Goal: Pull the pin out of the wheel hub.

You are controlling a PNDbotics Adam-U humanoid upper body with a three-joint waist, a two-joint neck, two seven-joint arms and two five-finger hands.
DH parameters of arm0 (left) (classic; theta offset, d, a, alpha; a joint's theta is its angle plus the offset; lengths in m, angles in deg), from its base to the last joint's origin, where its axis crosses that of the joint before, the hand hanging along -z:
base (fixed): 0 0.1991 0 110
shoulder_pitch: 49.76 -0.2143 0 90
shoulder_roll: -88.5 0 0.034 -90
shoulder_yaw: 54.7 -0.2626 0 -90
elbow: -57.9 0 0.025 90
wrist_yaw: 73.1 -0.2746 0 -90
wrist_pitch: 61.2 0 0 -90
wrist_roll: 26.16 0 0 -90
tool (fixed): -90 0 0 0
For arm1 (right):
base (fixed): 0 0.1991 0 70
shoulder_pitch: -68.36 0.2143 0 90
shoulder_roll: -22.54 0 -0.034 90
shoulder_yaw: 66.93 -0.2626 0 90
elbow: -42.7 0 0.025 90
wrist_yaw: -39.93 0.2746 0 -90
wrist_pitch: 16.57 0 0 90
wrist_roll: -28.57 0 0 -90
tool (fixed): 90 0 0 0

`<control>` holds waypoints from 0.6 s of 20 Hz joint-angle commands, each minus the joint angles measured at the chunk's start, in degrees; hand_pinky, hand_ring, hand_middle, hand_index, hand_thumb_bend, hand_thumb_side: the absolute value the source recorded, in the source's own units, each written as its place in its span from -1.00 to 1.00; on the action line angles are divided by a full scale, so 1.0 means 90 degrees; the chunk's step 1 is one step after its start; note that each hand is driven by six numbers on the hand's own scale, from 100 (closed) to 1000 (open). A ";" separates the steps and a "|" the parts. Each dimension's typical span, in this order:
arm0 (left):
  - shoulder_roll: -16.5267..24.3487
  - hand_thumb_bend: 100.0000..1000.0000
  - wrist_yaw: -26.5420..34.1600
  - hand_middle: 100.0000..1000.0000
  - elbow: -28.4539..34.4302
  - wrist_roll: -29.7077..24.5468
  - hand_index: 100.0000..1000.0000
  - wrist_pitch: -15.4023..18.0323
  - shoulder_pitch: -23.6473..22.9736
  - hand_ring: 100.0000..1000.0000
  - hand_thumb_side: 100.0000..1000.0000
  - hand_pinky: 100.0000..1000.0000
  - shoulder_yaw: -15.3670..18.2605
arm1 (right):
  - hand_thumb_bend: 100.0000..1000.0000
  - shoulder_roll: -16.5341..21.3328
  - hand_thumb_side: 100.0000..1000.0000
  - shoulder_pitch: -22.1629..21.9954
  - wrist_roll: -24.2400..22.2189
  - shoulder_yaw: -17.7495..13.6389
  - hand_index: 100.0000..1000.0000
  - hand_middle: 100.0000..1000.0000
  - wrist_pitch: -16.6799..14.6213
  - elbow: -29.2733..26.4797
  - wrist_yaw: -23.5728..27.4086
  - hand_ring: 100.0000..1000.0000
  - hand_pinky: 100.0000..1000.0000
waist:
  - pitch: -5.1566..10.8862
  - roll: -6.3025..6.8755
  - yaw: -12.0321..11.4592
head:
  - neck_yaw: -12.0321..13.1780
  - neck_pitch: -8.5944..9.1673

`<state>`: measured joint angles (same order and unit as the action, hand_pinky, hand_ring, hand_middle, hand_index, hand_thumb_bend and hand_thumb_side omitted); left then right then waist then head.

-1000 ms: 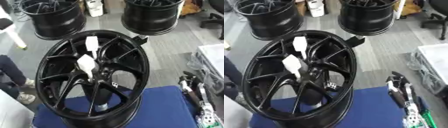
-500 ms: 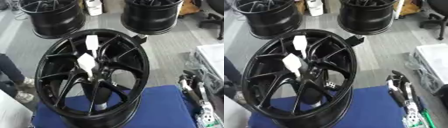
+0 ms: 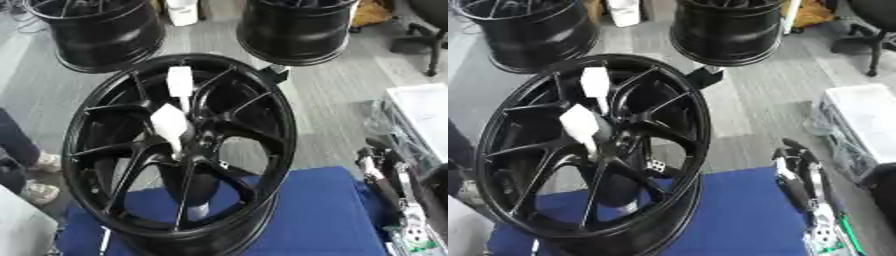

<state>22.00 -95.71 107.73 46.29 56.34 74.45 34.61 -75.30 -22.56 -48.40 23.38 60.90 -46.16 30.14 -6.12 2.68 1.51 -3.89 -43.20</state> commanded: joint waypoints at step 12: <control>-0.1788 -0.40 0.4303 0.16 0.5494 -0.0667 0.54 -0.2101 -0.3039 0.11 0.45 0.30 0.1551 | -1.00 -0.0027 0.21 0.0090 0.0052 -0.0079 0.63 0.18 -0.0016 -0.0086 0.0045 0.15 0.23 | -0.0023 -0.0085 -0.0300 | -0.0106 -0.0044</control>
<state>7.37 -58.33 152.95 40.70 39.59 47.00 46.52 -75.80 -22.15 -48.24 23.05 60.82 -46.16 30.17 -6.55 1.88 -1.26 -4.69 -43.27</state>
